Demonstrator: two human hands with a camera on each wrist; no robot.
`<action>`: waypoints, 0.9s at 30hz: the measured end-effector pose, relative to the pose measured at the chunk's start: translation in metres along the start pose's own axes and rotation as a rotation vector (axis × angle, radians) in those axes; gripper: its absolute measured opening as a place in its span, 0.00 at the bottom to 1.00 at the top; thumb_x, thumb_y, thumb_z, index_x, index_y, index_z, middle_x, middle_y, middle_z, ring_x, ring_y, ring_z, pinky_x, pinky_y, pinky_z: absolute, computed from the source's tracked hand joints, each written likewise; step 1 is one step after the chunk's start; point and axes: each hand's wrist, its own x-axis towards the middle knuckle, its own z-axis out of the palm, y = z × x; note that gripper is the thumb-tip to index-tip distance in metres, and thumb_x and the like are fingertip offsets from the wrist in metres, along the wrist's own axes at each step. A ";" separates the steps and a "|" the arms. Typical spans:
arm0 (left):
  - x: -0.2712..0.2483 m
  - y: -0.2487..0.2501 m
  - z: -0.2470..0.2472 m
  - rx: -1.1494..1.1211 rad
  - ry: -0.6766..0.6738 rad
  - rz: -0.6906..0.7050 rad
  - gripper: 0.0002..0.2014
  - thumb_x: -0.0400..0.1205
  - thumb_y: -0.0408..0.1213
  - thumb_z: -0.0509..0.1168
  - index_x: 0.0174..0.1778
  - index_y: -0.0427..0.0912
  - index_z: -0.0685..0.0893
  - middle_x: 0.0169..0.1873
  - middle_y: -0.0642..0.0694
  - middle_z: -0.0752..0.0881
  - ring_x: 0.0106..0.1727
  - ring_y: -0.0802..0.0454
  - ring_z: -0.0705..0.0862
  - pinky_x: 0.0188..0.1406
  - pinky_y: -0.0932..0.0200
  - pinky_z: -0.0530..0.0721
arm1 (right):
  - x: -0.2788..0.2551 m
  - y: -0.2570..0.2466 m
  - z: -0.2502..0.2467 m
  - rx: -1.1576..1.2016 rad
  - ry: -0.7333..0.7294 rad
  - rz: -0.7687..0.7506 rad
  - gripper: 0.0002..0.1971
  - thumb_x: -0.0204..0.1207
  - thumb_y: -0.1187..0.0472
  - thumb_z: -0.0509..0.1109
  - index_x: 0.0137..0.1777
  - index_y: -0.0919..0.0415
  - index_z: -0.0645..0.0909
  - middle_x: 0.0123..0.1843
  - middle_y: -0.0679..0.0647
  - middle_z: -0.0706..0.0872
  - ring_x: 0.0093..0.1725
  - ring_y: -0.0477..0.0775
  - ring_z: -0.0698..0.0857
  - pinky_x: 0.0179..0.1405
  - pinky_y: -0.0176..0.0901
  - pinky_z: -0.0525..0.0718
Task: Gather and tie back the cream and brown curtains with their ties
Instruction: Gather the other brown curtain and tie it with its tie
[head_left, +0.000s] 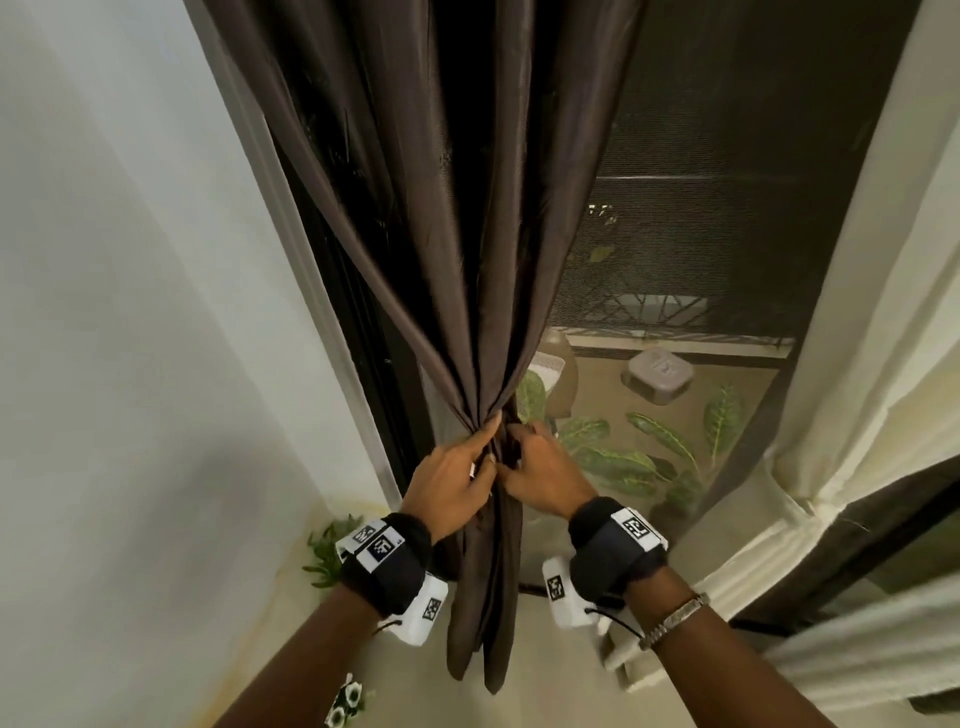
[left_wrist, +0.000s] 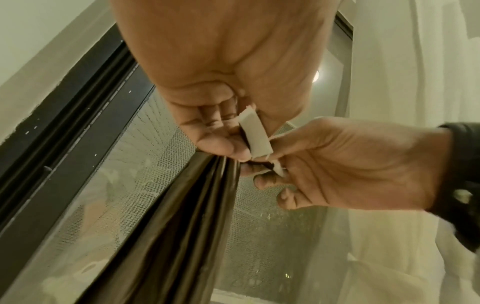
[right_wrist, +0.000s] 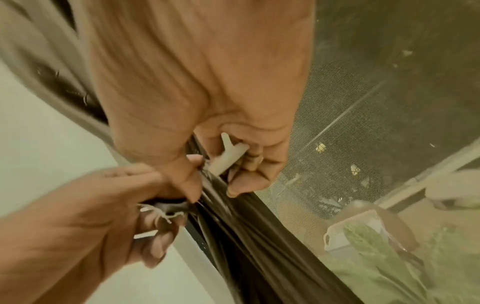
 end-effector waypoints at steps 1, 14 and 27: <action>0.001 0.000 0.001 -0.042 0.027 -0.035 0.30 0.90 0.43 0.61 0.89 0.60 0.65 0.44 0.43 0.90 0.46 0.46 0.88 0.41 0.53 0.80 | -0.001 0.003 -0.001 0.049 -0.014 0.006 0.17 0.84 0.51 0.71 0.69 0.54 0.84 0.65 0.58 0.80 0.65 0.61 0.83 0.65 0.53 0.84; 0.003 0.008 -0.013 -0.758 -0.220 -0.152 0.17 0.86 0.29 0.72 0.70 0.43 0.88 0.55 0.44 0.95 0.60 0.52 0.93 0.67 0.51 0.90 | -0.026 0.021 -0.019 0.254 0.318 -0.008 0.16 0.84 0.67 0.71 0.65 0.46 0.85 0.52 0.39 0.93 0.51 0.38 0.92 0.51 0.32 0.90; 0.003 0.000 -0.015 -0.603 -0.241 0.057 0.08 0.88 0.35 0.71 0.60 0.41 0.92 0.55 0.48 0.93 0.61 0.55 0.91 0.66 0.64 0.85 | -0.031 0.016 -0.008 0.820 0.207 0.038 0.08 0.85 0.70 0.74 0.47 0.61 0.79 0.39 0.56 0.93 0.39 0.55 0.91 0.46 0.55 0.88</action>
